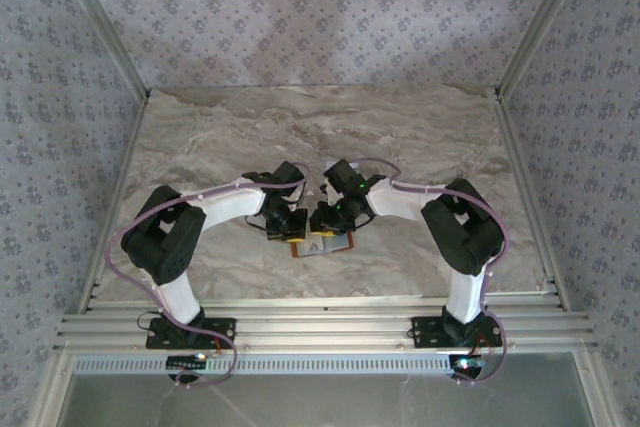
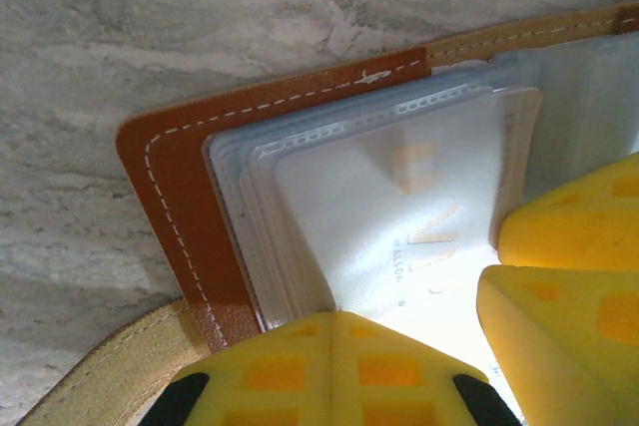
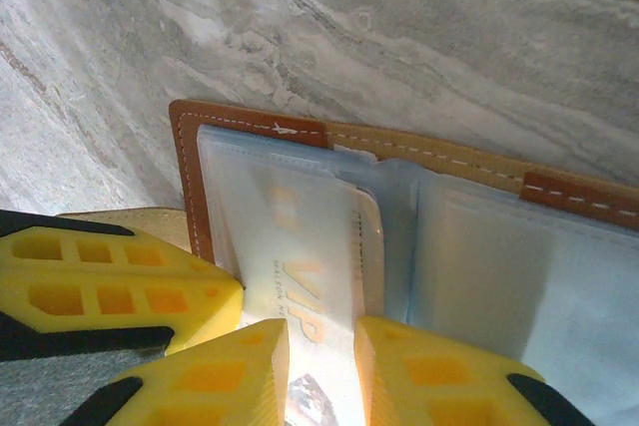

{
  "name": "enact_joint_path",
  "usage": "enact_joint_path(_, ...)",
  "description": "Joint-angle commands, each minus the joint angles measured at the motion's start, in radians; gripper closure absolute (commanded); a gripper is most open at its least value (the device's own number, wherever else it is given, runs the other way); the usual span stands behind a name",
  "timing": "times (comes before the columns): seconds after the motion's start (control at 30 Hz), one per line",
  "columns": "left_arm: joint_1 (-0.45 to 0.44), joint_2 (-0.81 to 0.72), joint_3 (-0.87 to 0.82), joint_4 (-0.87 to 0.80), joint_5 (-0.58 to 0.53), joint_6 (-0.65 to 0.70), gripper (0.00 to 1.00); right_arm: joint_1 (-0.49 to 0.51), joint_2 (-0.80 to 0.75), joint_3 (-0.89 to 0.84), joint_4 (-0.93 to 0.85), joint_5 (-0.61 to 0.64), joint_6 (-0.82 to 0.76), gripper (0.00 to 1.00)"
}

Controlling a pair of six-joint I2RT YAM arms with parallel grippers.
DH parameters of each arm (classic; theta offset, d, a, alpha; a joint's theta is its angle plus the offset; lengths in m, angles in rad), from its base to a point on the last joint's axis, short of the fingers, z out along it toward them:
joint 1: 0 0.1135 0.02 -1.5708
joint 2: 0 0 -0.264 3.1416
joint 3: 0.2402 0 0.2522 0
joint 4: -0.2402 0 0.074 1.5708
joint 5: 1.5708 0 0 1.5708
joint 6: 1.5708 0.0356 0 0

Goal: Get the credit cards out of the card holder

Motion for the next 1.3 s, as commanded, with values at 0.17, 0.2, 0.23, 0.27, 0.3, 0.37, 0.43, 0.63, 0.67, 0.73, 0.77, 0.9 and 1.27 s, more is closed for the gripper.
enact_joint_path(0.17, -0.002, -0.003, -0.009, -0.063, -0.073, 0.015, 0.96, -0.014, -0.023, -0.018, -0.082, 0.100, -0.025, 0.73)
enact_joint_path(0.2, -0.001, -0.004, -0.009, -0.065, -0.075, 0.014, 0.96, -0.014, -0.022, -0.018, -0.084, 0.102, -0.025, 0.73)
enact_joint_path(0.23, -0.002, -0.004, -0.009, -0.064, -0.074, 0.015, 0.96, -0.014, -0.023, -0.018, -0.085, 0.102, -0.025, 0.73)
enact_joint_path(0.27, -0.001, -0.005, -0.009, -0.064, -0.075, 0.016, 0.96, -0.013, -0.024, -0.017, -0.085, 0.103, -0.026, 0.73)
enact_joint_path(0.3, -0.001, -0.005, -0.009, -0.067, -0.075, 0.014, 0.96, -0.015, -0.024, -0.017, -0.089, 0.106, -0.027, 0.73)
enact_joint_path(0.37, -0.001, -0.007, -0.008, -0.068, -0.074, 0.016, 0.96, -0.011, -0.024, -0.011, -0.097, 0.114, -0.031, 0.73)
enact_joint_path(0.43, -0.001, -0.009, -0.007, -0.069, -0.074, 0.016, 0.96, -0.008, -0.024, -0.005, -0.111, 0.128, -0.038, 0.73)
enact_joint_path(0.63, -0.001, -0.014, -0.005, -0.071, -0.076, 0.014, 0.96, 0.009, -0.018, 0.024, -0.163, 0.174, -0.049, 0.74)
enact_joint_path(0.67, -0.001, -0.014, -0.005, -0.071, -0.076, 0.014, 0.96, 0.010, -0.018, 0.025, -0.164, 0.175, -0.050, 0.75)
enact_joint_path(0.73, -0.002, -0.012, -0.005, -0.070, -0.076, 0.016, 0.96, 0.012, -0.017, 0.032, -0.163, 0.170, -0.050, 0.76)
enact_joint_path(0.77, -0.001, -0.012, -0.005, -0.071, -0.076, 0.015, 0.96, 0.014, -0.017, 0.036, -0.159, 0.163, -0.049, 0.76)
enact_joint_path(0.9, 0.000, -0.013, -0.003, -0.070, -0.076, 0.016, 0.96, 0.023, -0.011, 0.041, -0.131, 0.126, -0.050, 0.76)
enact_joint_path(1.27, 0.000, -0.014, -0.005, -0.070, -0.076, 0.018, 0.96, 0.043, 0.026, 0.073, -0.193, 0.188, -0.049, 0.71)
